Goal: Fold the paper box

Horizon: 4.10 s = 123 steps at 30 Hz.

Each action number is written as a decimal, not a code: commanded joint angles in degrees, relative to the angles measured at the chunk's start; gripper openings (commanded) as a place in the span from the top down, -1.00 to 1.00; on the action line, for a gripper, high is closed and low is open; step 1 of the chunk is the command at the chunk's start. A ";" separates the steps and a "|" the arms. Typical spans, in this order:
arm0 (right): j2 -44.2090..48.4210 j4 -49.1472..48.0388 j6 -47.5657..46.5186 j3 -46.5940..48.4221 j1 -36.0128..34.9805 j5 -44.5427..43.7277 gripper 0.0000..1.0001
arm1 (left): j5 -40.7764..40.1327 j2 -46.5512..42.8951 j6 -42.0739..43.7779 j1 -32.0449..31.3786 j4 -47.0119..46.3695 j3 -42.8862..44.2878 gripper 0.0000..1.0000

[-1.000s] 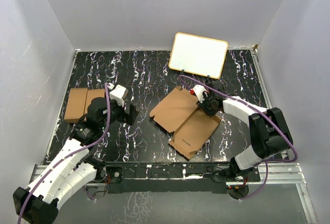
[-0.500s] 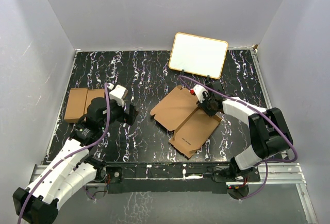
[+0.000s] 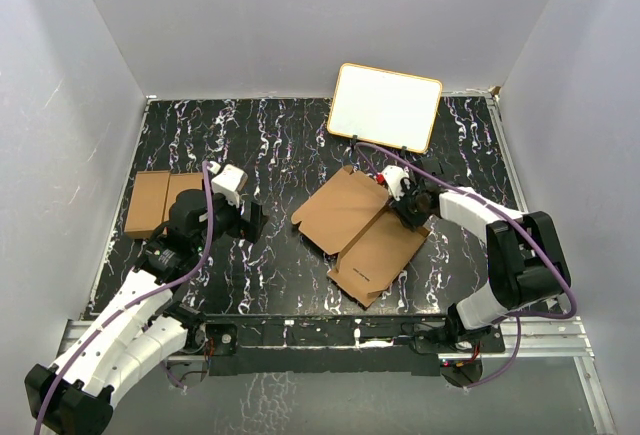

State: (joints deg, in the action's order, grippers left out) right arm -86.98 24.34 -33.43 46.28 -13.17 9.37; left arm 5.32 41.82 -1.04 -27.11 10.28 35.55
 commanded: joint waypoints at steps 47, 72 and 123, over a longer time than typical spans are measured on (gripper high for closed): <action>2.03 2.58 -3.53 1.03 6.56 1.68 0.84 | 0.11 -2.01 0.49 0.32 -1.06 -0.39 -0.85; -2.80 -0.95 0.56 6.11 6.41 5.73 0.16 | 0.39 -1.44 0.47 0.39 -1.30 -0.45 -0.85; -1.39 -1.96 7.59 3.47 9.95 16.04 0.15 | 1.82 11.26 -69.82 -4.09 -41.82 -25.26 -0.64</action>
State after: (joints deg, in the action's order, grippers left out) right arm -88.27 23.88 -24.75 49.82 -3.05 25.02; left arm 12.80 49.45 -65.41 -29.08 -20.45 10.26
